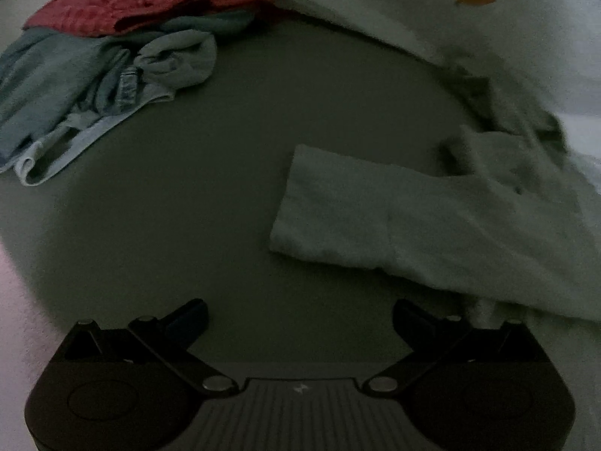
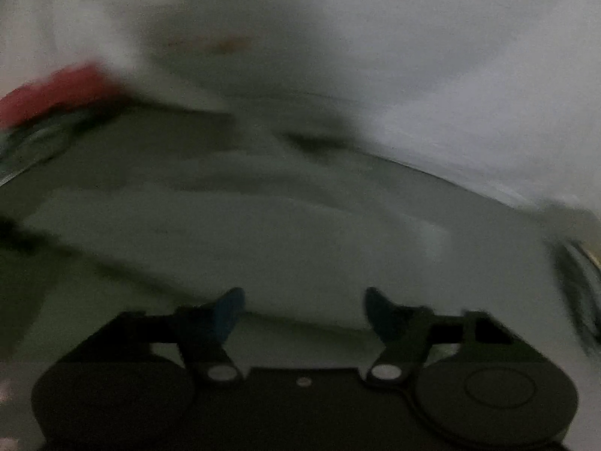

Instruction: Fold clothes

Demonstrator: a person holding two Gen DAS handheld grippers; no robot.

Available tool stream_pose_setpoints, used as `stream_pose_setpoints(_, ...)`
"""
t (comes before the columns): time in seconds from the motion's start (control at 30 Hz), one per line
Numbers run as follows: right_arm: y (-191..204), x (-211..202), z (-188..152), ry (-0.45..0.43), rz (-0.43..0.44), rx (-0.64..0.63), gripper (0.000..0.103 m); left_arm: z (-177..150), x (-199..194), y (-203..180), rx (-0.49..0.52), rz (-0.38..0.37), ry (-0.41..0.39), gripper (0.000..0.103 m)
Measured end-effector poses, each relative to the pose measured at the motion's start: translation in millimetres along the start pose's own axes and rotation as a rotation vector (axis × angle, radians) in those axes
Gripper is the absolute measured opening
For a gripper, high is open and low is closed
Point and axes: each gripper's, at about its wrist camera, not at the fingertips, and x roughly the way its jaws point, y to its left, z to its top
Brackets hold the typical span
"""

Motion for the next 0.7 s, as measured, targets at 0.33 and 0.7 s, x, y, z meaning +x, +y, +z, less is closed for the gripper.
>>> stream_pose_setpoints(0.33,221,21,20,-0.129,0.222,-0.617,0.053,-8,-11,51,-0.118,-0.301,-0.060,0.103)
stream_pose_setpoints(0.7,270,46,6,-0.225,0.150,-0.925,0.051,-19,-14,60,-0.159,-0.362,-0.109,0.103)
